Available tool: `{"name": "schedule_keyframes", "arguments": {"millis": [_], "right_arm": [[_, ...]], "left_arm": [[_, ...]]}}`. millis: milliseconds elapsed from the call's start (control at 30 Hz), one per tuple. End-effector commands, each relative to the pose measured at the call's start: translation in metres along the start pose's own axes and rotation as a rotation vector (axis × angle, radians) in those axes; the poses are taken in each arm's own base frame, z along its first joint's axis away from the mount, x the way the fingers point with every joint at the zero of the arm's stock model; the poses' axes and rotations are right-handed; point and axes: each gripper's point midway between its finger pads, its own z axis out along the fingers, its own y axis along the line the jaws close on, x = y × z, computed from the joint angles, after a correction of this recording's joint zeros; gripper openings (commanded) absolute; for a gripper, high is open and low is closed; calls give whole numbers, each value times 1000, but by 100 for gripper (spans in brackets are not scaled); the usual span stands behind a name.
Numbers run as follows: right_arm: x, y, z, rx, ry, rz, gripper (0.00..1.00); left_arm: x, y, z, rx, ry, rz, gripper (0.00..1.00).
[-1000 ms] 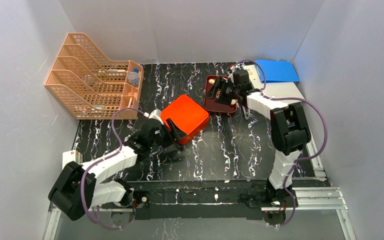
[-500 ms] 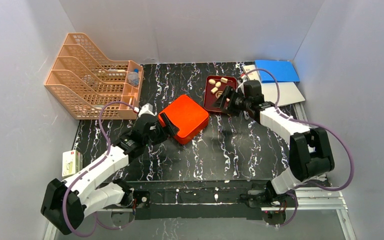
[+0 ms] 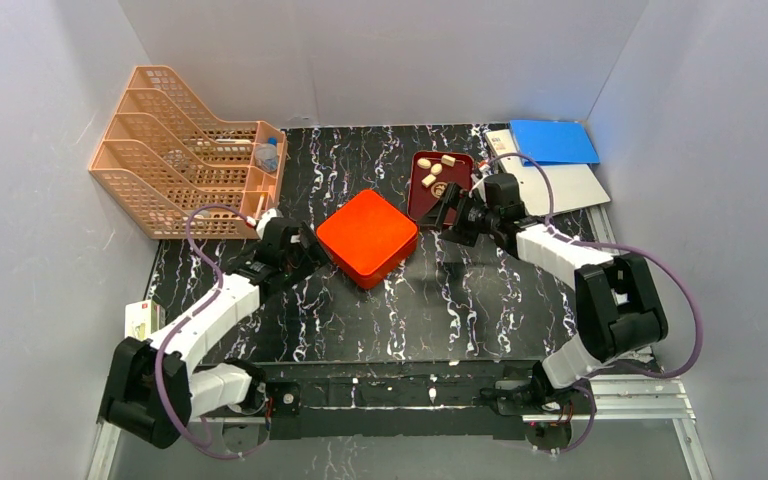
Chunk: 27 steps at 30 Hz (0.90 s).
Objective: Pack the chocolate
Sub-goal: Close the box lid on the packing box.
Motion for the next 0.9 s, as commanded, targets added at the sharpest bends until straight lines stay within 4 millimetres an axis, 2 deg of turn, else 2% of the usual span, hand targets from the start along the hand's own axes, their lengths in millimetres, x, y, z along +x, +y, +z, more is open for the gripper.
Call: {"name": "schedule_keyframes", "arguments": {"millis": [0, 467, 867], "right_arm": [[-20, 21, 9, -70, -29, -44, 99], [-24, 9, 45, -35, 42, -53, 99], [-4, 2, 66, -15, 109, -64, 98]], "left_arm": [[-16, -6, 5, 15, -7, -15, 81], [-44, -19, 33, 66, -19, -78, 81], [-50, -17, 54, 63, -10, -97, 81]]}}
